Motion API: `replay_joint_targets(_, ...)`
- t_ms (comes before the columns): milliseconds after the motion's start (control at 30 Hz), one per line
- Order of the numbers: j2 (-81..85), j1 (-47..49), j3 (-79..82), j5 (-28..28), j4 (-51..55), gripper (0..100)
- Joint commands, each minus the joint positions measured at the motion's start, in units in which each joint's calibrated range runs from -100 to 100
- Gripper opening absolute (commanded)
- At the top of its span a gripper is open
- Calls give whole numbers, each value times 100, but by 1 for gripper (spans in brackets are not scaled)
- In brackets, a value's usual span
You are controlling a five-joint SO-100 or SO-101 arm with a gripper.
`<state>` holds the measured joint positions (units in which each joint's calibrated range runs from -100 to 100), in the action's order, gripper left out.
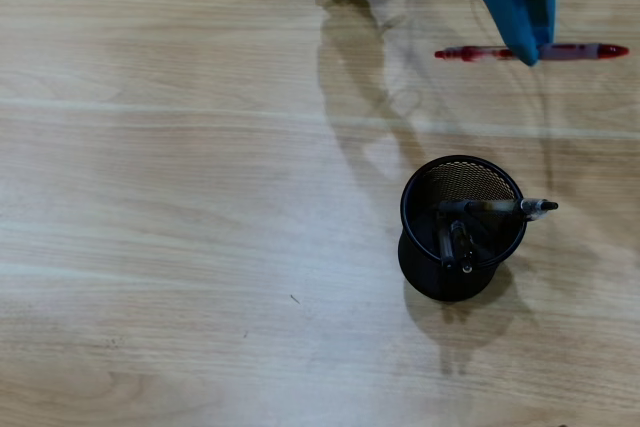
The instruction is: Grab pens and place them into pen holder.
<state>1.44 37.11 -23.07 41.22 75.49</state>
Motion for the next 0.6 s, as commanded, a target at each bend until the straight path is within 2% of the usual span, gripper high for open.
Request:
replay_joint_targets(0,1193,-607,325,380,-273,2)
replay_joint_targets(167,1991,-890,1121,998,-337,2)
replay_joint_targets(367,2212,-1018,1212,1024,-337,2)
replay_joint_targets(567,2195,-1027,1212,1501,-473,2)
